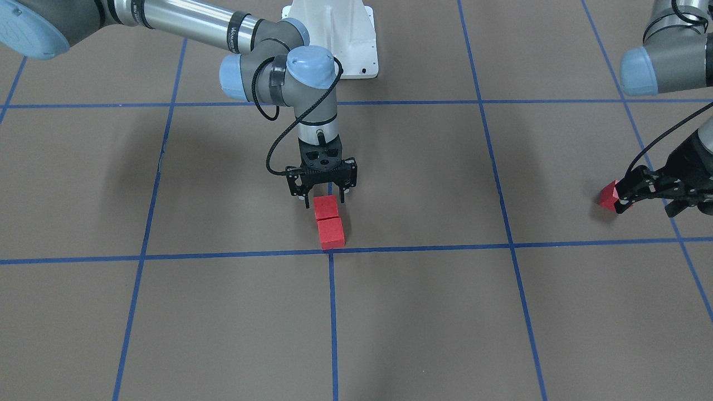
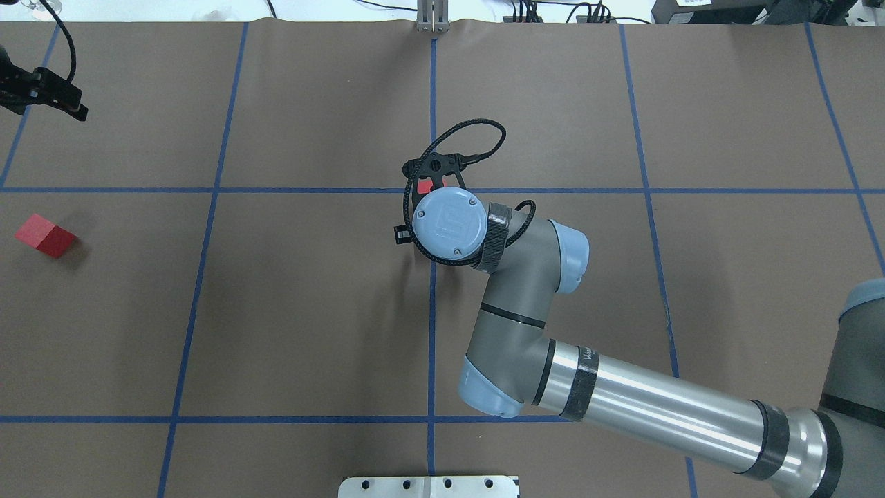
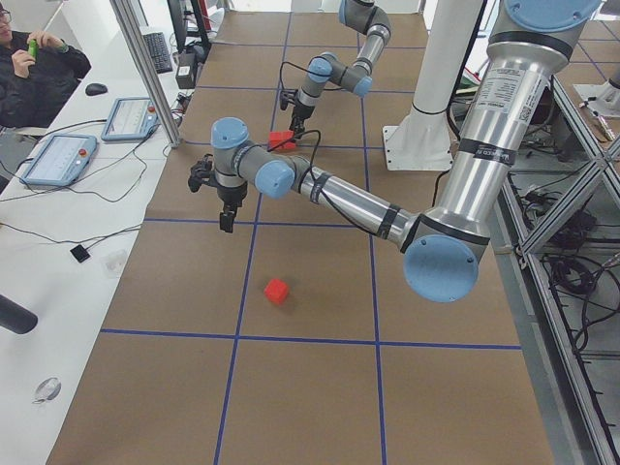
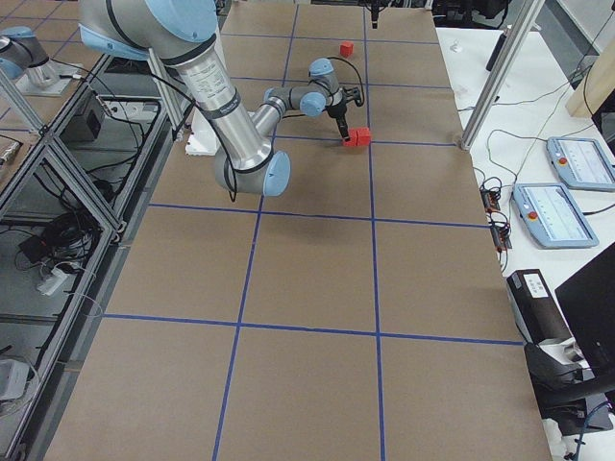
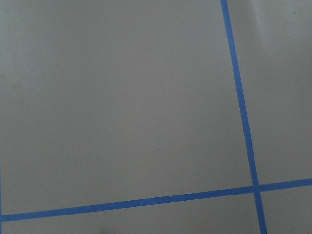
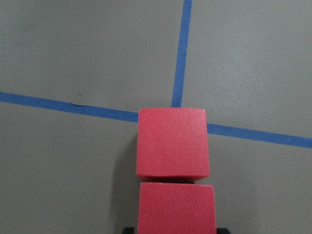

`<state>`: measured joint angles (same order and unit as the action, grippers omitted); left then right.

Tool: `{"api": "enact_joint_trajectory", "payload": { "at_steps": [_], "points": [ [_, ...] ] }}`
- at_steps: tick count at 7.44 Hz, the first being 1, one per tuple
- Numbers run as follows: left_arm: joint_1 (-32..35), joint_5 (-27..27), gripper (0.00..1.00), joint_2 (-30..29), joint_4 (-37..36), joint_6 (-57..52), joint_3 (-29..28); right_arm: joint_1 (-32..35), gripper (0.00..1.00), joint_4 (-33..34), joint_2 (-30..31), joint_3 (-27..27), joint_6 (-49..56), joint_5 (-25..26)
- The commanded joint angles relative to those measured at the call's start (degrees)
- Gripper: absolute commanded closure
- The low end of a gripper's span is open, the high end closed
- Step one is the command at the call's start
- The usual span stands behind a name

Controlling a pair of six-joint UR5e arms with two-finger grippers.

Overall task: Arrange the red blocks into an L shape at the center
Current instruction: 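Hold the cube with the right gripper and press it against the first cube, then open the right gripper and lift it away from the cubes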

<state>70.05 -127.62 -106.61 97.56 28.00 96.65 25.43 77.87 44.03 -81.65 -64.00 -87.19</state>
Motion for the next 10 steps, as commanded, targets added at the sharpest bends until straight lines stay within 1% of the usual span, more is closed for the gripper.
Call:
{"api": "enact_joint_trajectory", "payload": {
  "at_steps": [1,2,3,4,5,6,7,8,9,10],
  "points": [
    [0.0,0.0,0.01,0.0,0.0,0.0,0.0,0.2,0.12,0.0,-0.1,0.0,0.0,0.0],
    [0.0,0.0,0.01,0.0,0.0,0.0,-0.1,0.5,0.02,0.0,-0.3,0.0,0.1,0.0],
    [0.0,0.0,0.01,0.1,0.0,0.0,-0.1,1.3,0.02,0.3,-1.1,-0.1,0.6,-0.6],
    [0.0,0.0,0.01,0.1,0.0,-0.1,-0.1,2.8,0.02,1.1,-2.2,-0.2,1.0,-3.7],
    [0.1,0.0,0.01,1.9,1.0,-0.5,0.5,4.5,0.02,1.9,-2.5,-0.6,1.5,-8.0],
    [0.1,0.0,0.01,5.3,7.2,0.2,0.5,6.6,0.02,3.8,-2.5,-2.2,1.9,-11.6],
    [0.1,0.0,0.01,7.6,10.9,1.5,0.4,9.1,0.02,7.4,-2.1,-4.8,2.8,-15.1],
    [0.1,0.0,0.01,8.8,11.0,4.6,0.8,11.8,0.02,10.6,-1.5,-7.4,4.3,-18.1],
    [0.1,0.1,0.01,10.9,10.8,3.8,1.6,14.7,0.02,11.3,-0.3,-9.0,4.4,-22.6],
    [0.0,0.2,0.01,13.9,12.0,-0.5,1.9,16.6,0.01,11.3,1.7,-11.0,5.7,-24.5]
  ]
}}
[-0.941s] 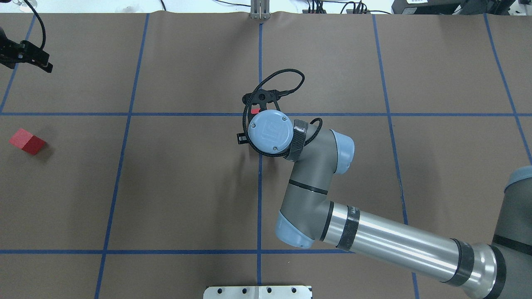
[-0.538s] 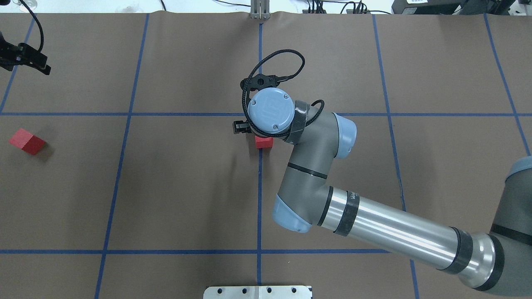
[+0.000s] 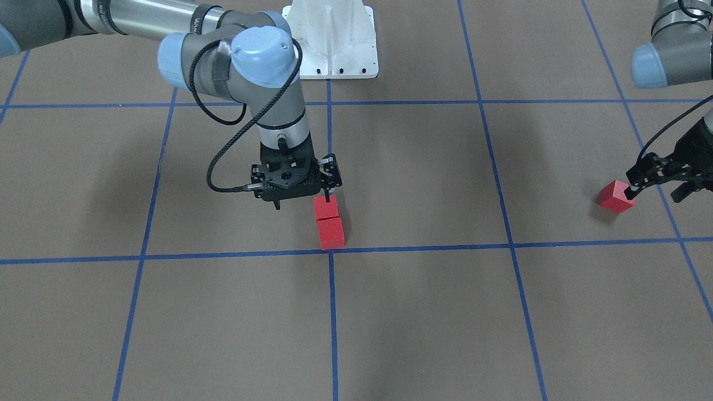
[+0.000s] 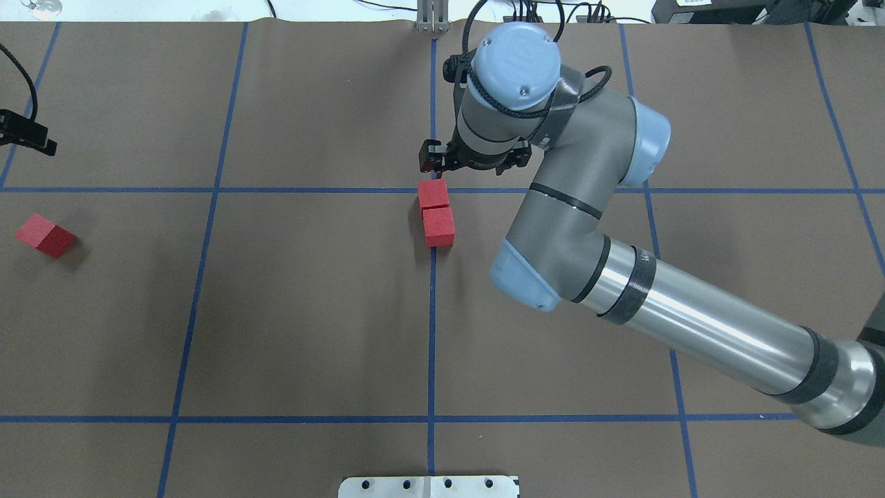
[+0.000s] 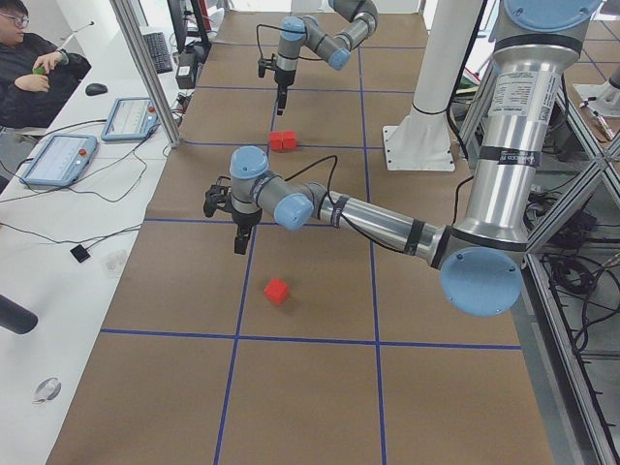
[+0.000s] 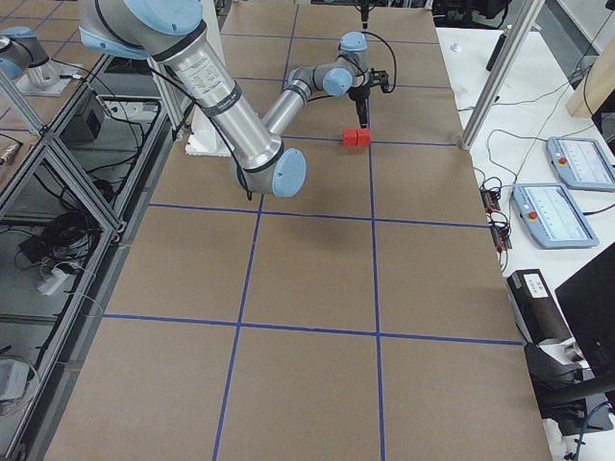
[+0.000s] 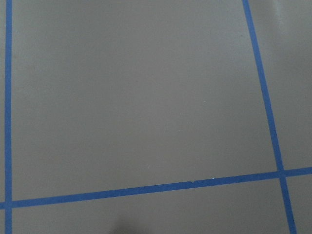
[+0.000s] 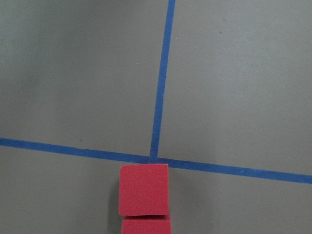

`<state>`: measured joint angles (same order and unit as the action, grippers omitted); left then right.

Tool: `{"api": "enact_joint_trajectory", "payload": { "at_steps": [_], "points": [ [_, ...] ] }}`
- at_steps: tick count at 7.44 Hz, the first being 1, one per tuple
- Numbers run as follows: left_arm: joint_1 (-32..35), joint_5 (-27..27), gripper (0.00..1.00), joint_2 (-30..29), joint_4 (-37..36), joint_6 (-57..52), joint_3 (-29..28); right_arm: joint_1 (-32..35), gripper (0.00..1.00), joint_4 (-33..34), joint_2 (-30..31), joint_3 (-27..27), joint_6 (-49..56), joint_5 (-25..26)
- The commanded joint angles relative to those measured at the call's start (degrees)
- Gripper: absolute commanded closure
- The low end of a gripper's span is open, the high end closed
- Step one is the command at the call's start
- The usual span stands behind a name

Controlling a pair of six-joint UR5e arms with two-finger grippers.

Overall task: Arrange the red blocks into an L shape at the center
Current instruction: 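Open the right gripper and lift it away from the cubes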

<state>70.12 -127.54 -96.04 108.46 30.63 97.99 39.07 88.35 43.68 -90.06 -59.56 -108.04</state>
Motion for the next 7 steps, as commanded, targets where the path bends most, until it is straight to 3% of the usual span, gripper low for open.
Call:
{"api": "enact_joint_trajectory", "payload": {
  "at_steps": [1,4,6,7],
  "points": [
    [-0.1,0.1,0.01,6.8,3.7,-9.8,0.6,4.2,0.01,0.8,4.0,-4.2,3.6,-3.8],
    [-0.4,-2.3,0.01,10.8,9.2,-12.9,-0.6,4.6,0.01,0.5,5.3,-4.2,5.2,-4.1],
    [-0.6,-2.2,0.01,13.4,24.8,-11.3,-5.8,4.5,0.01,0.5,5.4,-4.2,5.2,-3.9],
    [-1.1,-2.2,0.01,11.2,25.1,-11.3,-8.3,4.5,0.01,0.4,5.6,-4.2,5.2,-3.8]
  ]
}}
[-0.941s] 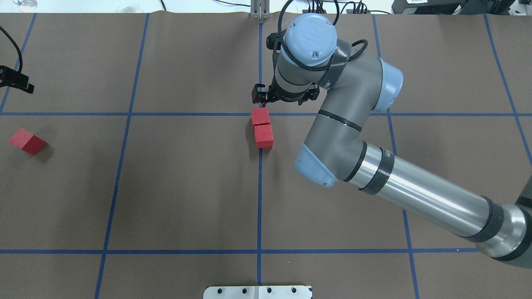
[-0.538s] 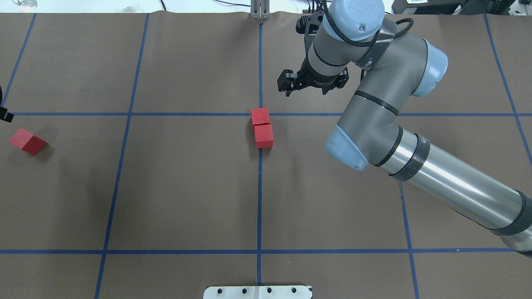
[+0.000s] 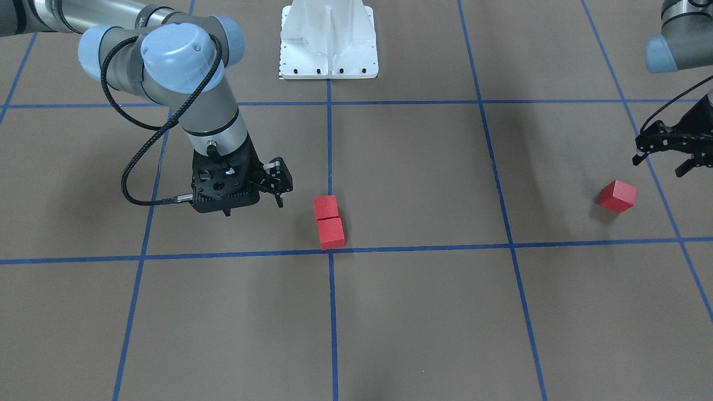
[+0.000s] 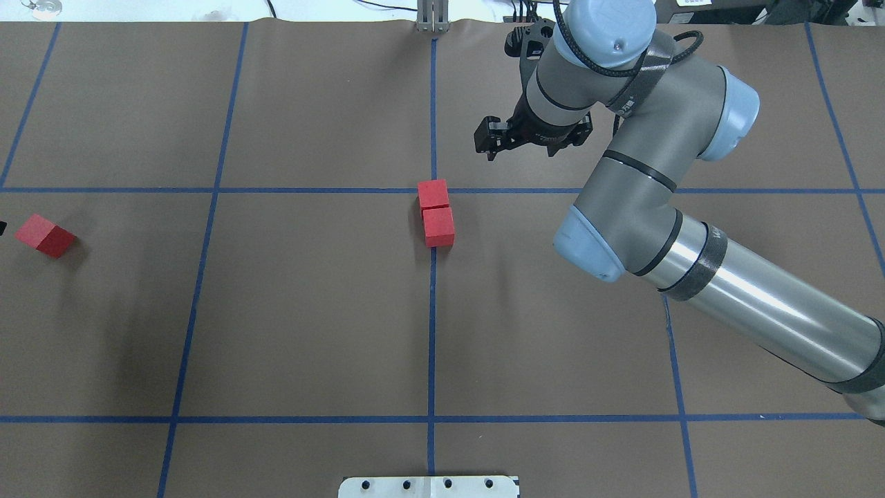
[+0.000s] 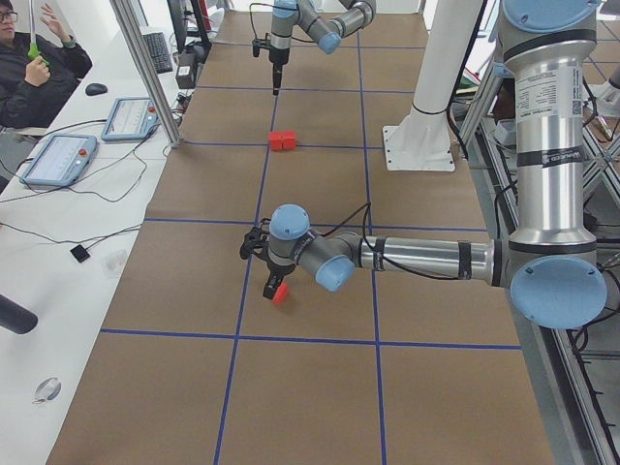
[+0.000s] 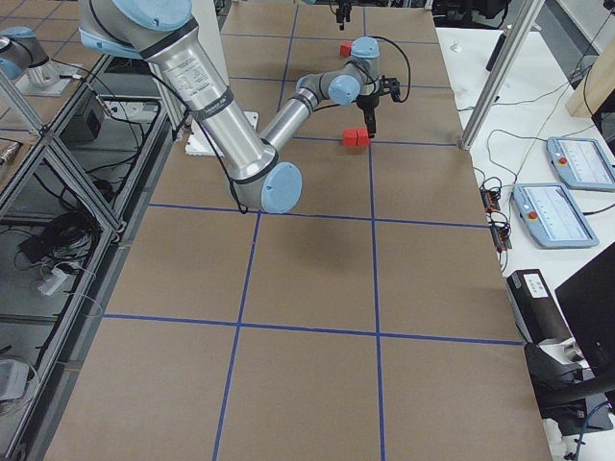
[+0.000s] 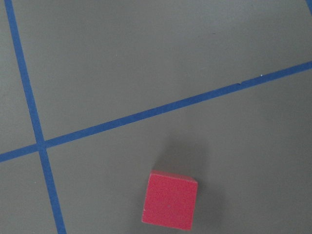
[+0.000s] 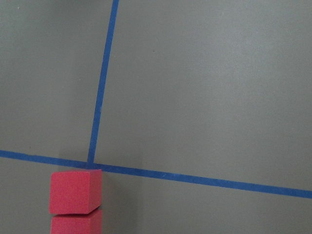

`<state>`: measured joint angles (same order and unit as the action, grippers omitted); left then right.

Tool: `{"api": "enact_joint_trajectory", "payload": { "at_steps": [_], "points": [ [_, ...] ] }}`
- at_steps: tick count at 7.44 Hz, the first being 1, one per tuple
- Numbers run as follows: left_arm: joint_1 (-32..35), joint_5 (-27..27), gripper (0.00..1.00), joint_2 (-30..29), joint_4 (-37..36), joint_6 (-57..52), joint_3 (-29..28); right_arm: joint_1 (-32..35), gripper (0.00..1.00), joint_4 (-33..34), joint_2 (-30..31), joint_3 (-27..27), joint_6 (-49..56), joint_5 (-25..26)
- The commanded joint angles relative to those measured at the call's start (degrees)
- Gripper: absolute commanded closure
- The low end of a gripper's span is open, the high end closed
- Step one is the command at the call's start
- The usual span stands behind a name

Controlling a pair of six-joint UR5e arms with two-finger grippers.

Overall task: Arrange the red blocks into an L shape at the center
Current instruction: 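Reach the left gripper to the red cube near the table edge and grasp it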

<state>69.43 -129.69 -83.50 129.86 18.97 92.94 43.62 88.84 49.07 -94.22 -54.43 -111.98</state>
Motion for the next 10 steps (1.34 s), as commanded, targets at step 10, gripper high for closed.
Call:
{"api": "enact_joint_trajectory", "payload": {
  "at_steps": [10],
  "points": [
    [-6.9,2.4,0.00,-3.2,3.6,-1.1,-7.2,-0.2,0.01,-0.3,0.8,0.2,0.7,0.4]
  ]
}}
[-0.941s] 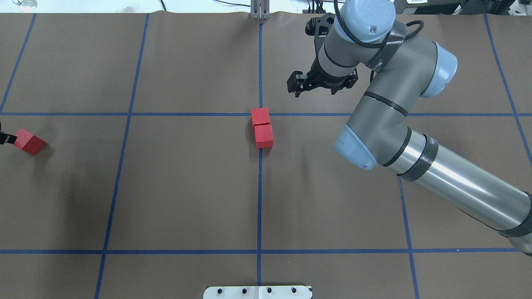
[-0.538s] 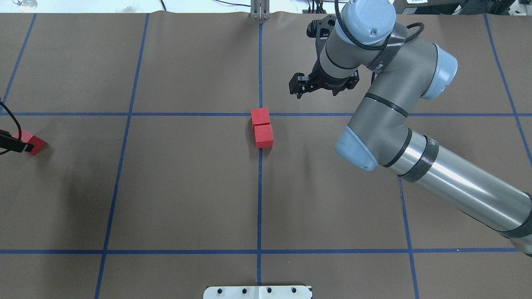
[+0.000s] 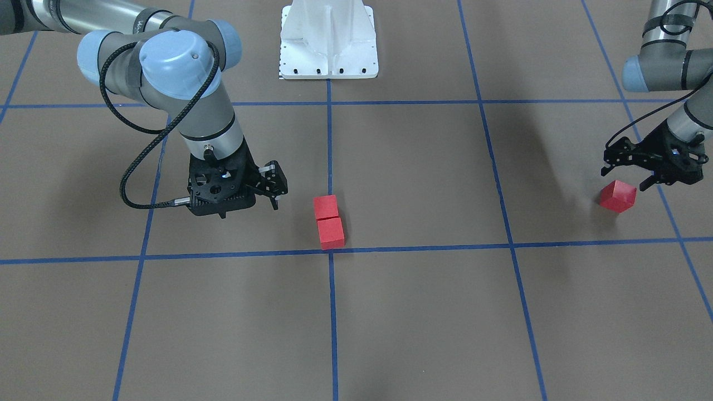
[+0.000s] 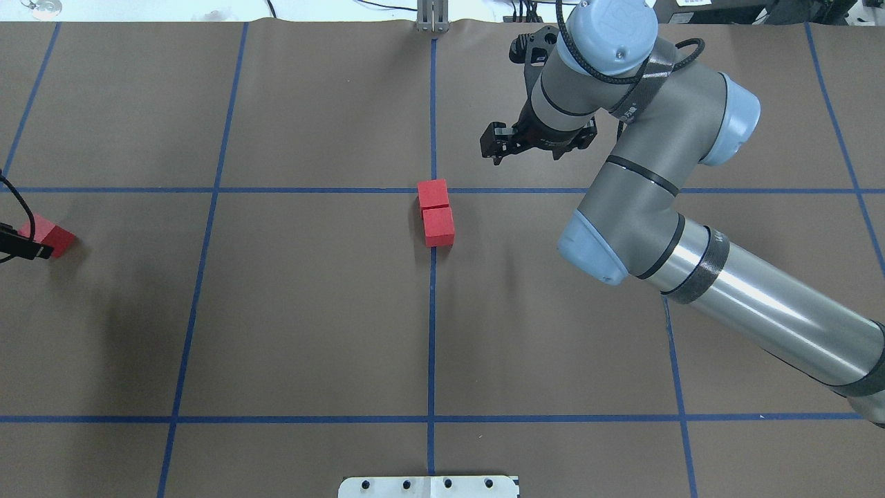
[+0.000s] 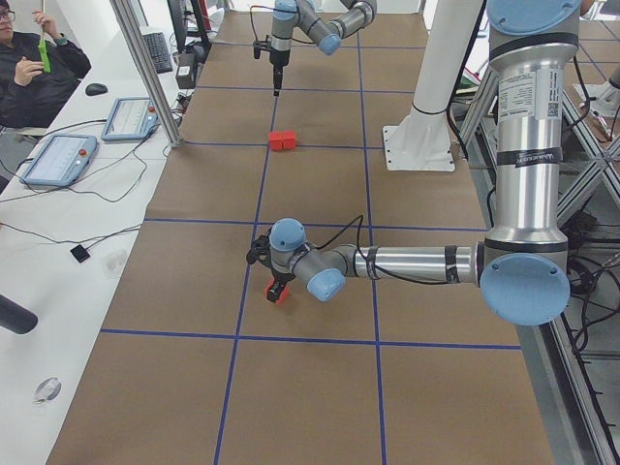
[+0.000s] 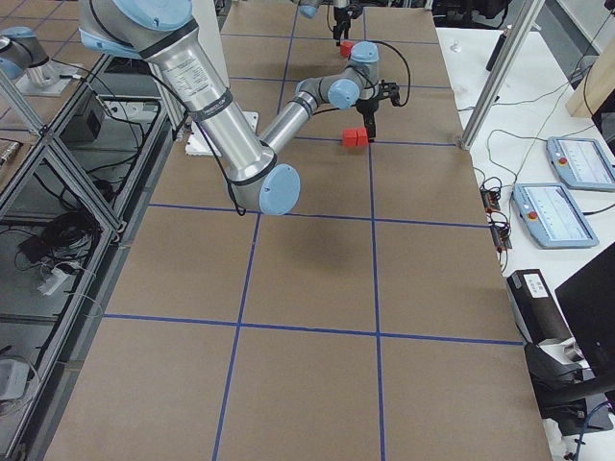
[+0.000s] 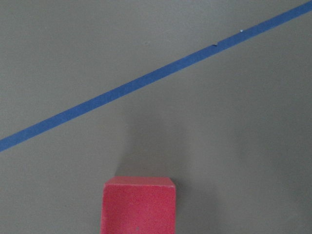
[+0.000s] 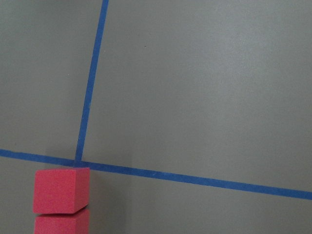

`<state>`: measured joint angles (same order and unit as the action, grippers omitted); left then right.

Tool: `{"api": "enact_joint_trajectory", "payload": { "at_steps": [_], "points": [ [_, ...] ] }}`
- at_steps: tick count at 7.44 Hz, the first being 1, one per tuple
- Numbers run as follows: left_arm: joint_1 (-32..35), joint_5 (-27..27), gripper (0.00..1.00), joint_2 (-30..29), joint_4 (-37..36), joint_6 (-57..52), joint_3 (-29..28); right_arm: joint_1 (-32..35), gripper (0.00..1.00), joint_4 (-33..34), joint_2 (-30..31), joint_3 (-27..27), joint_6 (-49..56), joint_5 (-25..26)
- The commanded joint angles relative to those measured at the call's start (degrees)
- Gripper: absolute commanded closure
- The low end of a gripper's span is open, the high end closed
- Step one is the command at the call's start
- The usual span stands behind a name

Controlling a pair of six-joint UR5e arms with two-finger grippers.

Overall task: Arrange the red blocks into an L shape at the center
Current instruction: 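Reach the left gripper to the red cube near the table edge and grasp it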

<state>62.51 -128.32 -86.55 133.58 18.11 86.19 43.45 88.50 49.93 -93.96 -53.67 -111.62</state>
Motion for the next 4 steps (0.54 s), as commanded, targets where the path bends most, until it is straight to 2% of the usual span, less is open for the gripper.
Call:
{"api": "enact_joint_trajectory", "payload": {
  "at_steps": [1,4],
  "points": [
    [0.0,1.2,0.00,-0.2,-0.2,-0.3,-0.5,-0.1,0.01,0.0,0.0,0.0,0.0,0.0],
    [0.0,3.6,0.00,-2.0,0.0,-0.2,-3.2,-0.1,0.01,0.0,0.1,0.1,0.1,0.0]
  ]
}}
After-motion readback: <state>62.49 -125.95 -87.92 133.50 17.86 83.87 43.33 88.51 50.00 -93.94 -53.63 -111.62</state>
